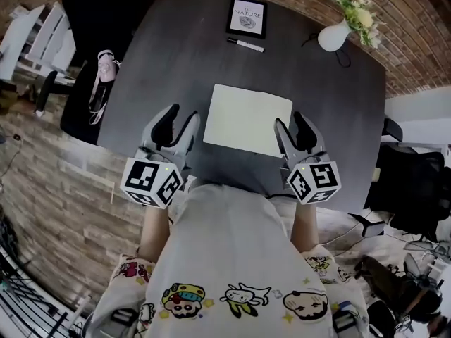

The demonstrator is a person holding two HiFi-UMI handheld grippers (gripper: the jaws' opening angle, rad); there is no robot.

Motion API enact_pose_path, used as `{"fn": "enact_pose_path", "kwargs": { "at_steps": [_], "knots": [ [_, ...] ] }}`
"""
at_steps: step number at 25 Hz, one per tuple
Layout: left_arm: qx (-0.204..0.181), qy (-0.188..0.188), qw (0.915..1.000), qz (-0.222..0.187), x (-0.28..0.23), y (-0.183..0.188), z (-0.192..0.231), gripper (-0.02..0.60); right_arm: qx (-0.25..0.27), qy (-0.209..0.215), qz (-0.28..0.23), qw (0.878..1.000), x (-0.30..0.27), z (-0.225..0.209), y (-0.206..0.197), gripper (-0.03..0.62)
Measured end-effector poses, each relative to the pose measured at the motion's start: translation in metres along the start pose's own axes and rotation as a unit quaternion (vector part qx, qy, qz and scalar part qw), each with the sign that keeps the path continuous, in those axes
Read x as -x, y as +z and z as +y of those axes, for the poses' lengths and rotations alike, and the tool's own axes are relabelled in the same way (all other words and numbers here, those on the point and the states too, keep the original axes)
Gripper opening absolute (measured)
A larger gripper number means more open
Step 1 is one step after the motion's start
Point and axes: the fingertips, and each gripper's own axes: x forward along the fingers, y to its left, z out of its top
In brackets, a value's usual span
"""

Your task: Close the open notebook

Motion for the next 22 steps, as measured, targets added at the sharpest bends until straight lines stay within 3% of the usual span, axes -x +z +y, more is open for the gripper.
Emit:
{"fn": "enact_pose_path", "kwargs": {
  "at_steps": [12, 22],
  "knots": [
    [-0.011, -0.093, 0.9952, 0.029, -0.070, 0.017, -0.014, 0.183, -0.043, -0.089, 0.003, 0.995, 0.012, -0.047, -0.003, 0.215],
    [0.033, -0.113, 0.9913, 0.059, -0.083, -0.012, -0.034, 0.183, -0.072, -0.101, 0.034, 0.992, 0.025, -0.062, -0.031, 0.213]
  ]
}}
